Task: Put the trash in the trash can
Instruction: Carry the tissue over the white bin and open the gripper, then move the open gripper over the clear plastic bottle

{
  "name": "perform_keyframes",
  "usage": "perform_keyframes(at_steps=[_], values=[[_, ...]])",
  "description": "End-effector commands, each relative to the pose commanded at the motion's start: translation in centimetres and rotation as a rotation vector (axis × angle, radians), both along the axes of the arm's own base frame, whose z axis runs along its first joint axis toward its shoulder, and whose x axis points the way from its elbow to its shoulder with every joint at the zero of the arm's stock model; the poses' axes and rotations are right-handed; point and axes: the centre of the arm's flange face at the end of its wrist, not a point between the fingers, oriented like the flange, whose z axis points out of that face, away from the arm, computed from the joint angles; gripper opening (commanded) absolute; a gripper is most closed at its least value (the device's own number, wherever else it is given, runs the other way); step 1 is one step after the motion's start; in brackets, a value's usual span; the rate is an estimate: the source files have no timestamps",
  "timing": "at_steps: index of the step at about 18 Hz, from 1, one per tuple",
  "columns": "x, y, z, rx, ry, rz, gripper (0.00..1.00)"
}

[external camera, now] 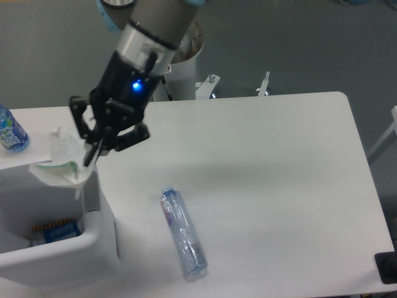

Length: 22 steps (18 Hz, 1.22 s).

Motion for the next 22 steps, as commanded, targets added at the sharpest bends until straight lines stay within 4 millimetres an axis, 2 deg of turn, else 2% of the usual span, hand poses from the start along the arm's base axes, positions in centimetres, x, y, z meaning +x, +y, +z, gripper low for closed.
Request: perform_keyframes(at_steps=[6, 8, 9, 10, 11, 12, 15, 17, 20, 22], values=[[0.9, 1.0, -1.0, -0.010, -0.001, -0.025, 0.02], [0.9, 1.2, -1.1, -0.008, 0.004, -0.029, 0.12], [0.8, 1.2, -1.1, -0.009, 0.005, -0.028, 0.13], [0.8, 1.3, -1.0, 0.000, 0.011, -0.029, 0.19], [0.7, 1.3, -0.9, 0.005, 0.018, -0.029, 0.34], [0.7, 1.4, -0.9, 0.012, 0.028, -0.035, 0.57], [0.4, 1.5, -0.7, 0.012, 0.056, -0.036, 0.83], [0.1, 1.6, -0.3, 0.005, 0.079, -0.024, 0.93], [0.1, 1.6, -0.1, 0.006, 0.084, -0.021, 1.00], [-0.3, 1.5, 0.1, -0.015, 0.103, 0.010, 1.00]])
